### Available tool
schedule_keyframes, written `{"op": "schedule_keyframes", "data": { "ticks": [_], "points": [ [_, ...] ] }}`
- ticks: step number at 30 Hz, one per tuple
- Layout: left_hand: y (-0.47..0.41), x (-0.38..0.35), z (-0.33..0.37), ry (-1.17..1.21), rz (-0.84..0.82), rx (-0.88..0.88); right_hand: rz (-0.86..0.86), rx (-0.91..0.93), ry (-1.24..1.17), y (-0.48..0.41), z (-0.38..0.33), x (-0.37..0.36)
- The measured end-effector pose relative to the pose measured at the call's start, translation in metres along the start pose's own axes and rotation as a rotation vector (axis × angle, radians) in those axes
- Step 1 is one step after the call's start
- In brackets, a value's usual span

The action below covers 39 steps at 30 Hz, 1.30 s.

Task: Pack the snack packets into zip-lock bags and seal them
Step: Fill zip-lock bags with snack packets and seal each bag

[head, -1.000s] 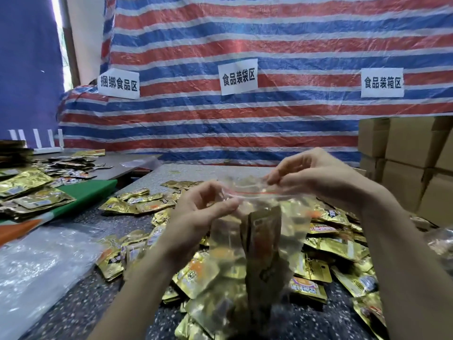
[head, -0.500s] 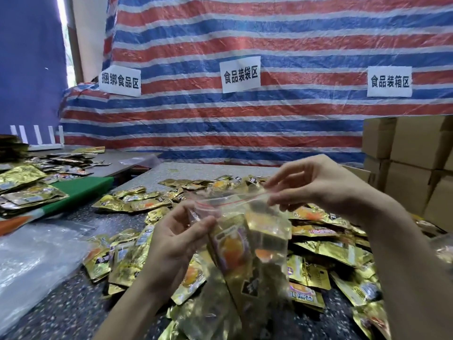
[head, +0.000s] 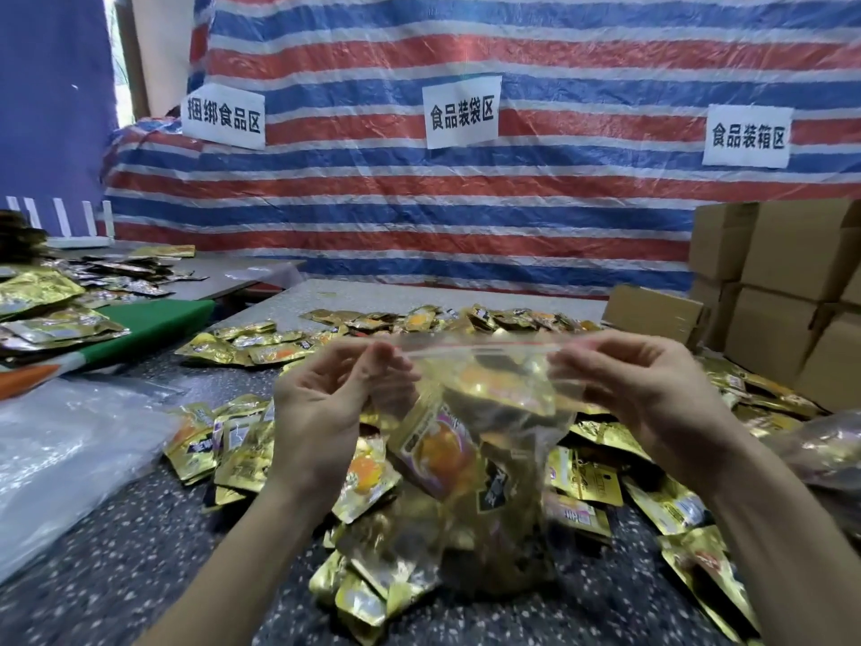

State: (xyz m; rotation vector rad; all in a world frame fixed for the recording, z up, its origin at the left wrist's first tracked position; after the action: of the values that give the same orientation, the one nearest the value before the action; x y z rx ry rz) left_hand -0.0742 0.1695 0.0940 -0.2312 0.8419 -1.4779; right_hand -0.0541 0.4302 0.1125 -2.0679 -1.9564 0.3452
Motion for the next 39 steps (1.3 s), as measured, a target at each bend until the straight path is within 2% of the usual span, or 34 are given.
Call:
{"op": "schedule_keyframes", "data": {
  "ticks": [5, 13, 19, 24, 28, 32, 34, 36, 39],
  "points": [
    [0.005, 0.000, 0.016, -0.143, 0.016, -0.147, 0.069, 0.085, -0.209, 0.013, -0.012, -0.001],
    [0.001, -0.003, 0.030, 0.070, -0.054, -0.179, -0.005, 0.227, -0.274, 0.026, -0.039, -0.010],
    [0.001, -0.005, 0.017, -0.002, -0.065, -0.107, 0.110, 0.139, -0.173, 0.021, -0.021, -0.002],
    [0.004, -0.010, 0.002, -0.060, -0.084, -0.042, 0.234, 0.043, -0.222, 0.022, -0.004, 0.002],
    [0.007, -0.012, -0.007, -0.056, -0.105, 0.039, 0.226, -0.021, -0.258, 0.020, 0.005, 0.000],
    [0.010, -0.015, -0.007, -0.109, -0.117, 0.016, 0.197, -0.021, -0.248, 0.019, 0.006, -0.003],
    [0.011, -0.016, -0.005, -0.121, -0.103, -0.005, 0.210, 0.013, -0.189, 0.020, 0.004, -0.002],
    [0.013, -0.017, 0.001, -0.133, -0.097, -0.053, 0.250, 0.097, -0.019, 0.022, -0.003, 0.000],
    [0.020, -0.024, 0.012, -0.298, -0.156, -0.213, 0.294, 0.349, 0.295, 0.033, -0.029, -0.009]
  ]
}}
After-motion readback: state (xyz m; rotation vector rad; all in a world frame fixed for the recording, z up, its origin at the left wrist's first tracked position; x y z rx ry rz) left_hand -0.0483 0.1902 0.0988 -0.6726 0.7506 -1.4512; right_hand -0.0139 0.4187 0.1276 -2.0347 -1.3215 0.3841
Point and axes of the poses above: each hand's wrist, its own y-axis away from the middle knuckle, its own x-axis out of the back of the hand, z = x × y, the point moved 10 cm from there along -y, towards the middle knuckle, and after that the axes turned 4 degrees about z, right-handed, at the moved point
